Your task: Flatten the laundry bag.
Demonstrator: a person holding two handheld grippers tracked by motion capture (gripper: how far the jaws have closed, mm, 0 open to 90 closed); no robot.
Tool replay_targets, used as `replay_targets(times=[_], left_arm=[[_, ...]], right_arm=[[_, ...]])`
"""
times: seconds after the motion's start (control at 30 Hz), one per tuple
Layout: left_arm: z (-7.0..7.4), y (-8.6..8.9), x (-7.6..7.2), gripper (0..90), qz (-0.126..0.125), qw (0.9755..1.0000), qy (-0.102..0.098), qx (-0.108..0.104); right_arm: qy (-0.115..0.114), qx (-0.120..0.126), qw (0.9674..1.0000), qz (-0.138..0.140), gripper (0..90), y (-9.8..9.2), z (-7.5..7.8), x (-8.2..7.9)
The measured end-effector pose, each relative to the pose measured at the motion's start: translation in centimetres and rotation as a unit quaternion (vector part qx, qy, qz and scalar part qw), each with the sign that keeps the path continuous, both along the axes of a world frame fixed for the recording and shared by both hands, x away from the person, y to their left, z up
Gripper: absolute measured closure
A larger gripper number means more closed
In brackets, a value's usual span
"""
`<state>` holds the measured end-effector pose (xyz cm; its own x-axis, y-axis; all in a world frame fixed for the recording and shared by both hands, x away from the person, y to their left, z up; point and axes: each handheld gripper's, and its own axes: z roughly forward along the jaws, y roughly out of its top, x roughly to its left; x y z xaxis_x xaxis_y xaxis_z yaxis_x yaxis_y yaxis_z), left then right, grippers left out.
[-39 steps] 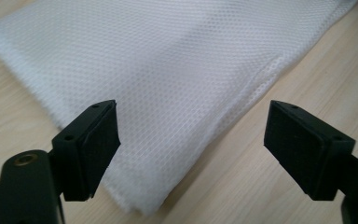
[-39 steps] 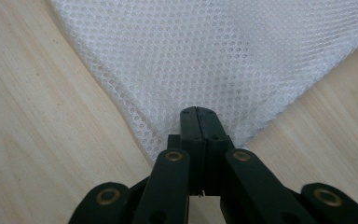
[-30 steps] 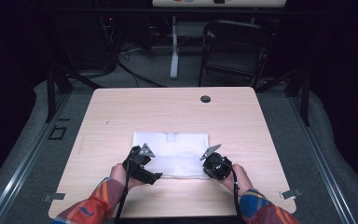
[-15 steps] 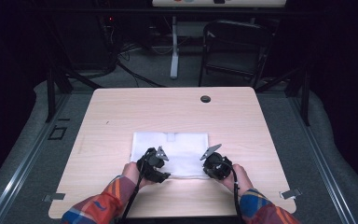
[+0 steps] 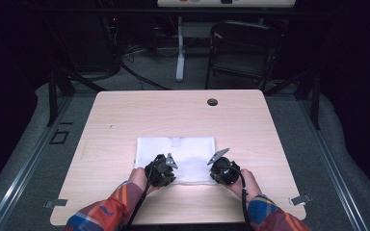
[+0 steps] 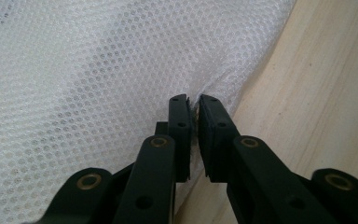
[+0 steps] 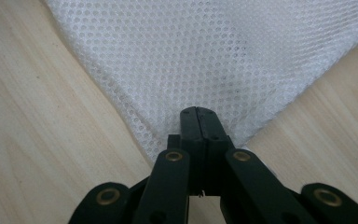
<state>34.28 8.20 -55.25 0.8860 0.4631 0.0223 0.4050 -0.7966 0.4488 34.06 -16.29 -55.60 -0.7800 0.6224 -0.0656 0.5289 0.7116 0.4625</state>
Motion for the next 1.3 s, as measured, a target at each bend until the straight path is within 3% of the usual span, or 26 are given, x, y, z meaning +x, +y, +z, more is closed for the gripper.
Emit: replay_targets(times=[0.37,0.4,0.67,0.77,0.83,0.97,1.0,1.3], left_arm=[[0.4,0.2,-0.1,87.6,0.004,0.9999,-0.012,-0.009],[0.5,0.3,-0.1,87.6,0.007,0.9998,-0.014,-0.011],[1.1,0.4,-0.2,87.8,0.026,0.9988,-0.037,-0.018],[1.4,0.6,-0.2,87.7,0.028,0.9983,-0.045,-0.025],[1.6,0.7,-0.3,87.8,0.036,0.9971,-0.055,-0.038],[1.8,0.7,-0.2,87.7,0.035,0.9966,-0.061,-0.042],[1.9,0.8,-0.3,87.7,0.036,0.9963,-0.063,-0.045],[2.1,0.8,-0.2,87.7,0.033,0.9961,-0.065,-0.049]], right_arm=[[-0.008,0.007,0.9999,0.004,88.7,0.0,0.8,-0.4],[-0.016,0.021,0.9996,0.006,88.7,0.1,1.2,-0.7],[-0.026,0.041,0.9983,0.033,89.4,1.1,2.2,-2.0],[-0.023,0.048,0.9977,0.042,89.9,1.8,2.1,-2.4],[-0.015,0.044,0.9973,0.057,90.0,2.6,1.7,-2.8],[-0.014,0.034,0.9971,0.066,90.0,3.4,1.1,-3.0],[-0.021,0.022,0.9971,0.07,90.0,4.0,0.7,-2.9],[-0.058,0.024,0.9967,0.051,90.0,4.7,-0.1,-2.0]])
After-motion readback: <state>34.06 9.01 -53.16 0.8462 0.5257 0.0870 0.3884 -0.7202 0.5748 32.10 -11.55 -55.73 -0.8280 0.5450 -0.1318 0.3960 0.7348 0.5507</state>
